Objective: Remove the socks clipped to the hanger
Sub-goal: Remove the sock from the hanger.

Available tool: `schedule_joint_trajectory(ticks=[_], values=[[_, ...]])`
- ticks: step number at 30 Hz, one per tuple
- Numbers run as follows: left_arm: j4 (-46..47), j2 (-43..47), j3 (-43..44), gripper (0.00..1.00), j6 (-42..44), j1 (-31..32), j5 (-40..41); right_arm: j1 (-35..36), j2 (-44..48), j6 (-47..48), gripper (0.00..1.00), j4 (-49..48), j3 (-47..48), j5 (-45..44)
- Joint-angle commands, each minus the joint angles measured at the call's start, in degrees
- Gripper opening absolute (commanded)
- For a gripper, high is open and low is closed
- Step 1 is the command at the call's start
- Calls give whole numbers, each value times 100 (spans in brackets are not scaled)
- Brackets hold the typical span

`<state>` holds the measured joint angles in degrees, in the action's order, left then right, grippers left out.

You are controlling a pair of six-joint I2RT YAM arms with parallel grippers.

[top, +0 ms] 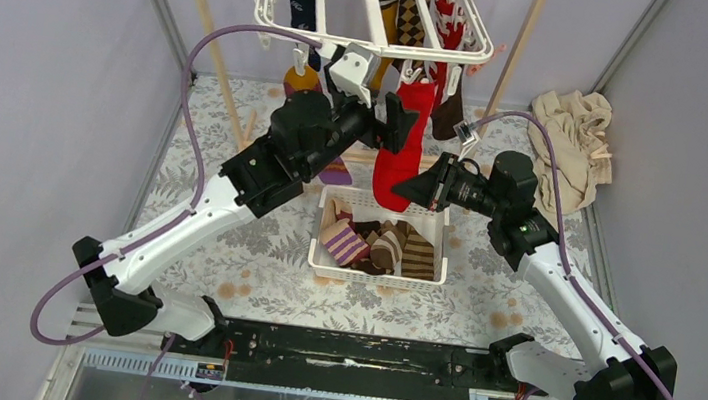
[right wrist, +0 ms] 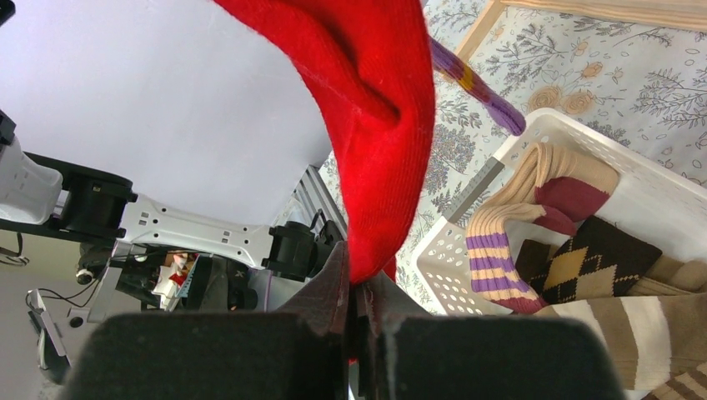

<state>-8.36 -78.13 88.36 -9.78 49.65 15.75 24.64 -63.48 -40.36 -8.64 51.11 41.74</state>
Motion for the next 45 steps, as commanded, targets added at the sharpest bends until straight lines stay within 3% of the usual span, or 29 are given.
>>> schedule_joint_trajectory(ticks=[1,8,23,34,45], values=[[604,-150,271,90,243,-366,-1204,32,91,-13,0,-328,13,227],[784,-387,513,85,447,-455,-1432,31,13,-24,0,-427,-17,275],[1954,-585,144,70,503,-456,-690,31,24,-90,0,-653,-257,374],[1979,-810,331,58,517,-456,-654,29,38,-101,0,-725,-333,441],[2147,-774,275,61,464,-456,-590,32,20,-120,0,-820,-444,485]])
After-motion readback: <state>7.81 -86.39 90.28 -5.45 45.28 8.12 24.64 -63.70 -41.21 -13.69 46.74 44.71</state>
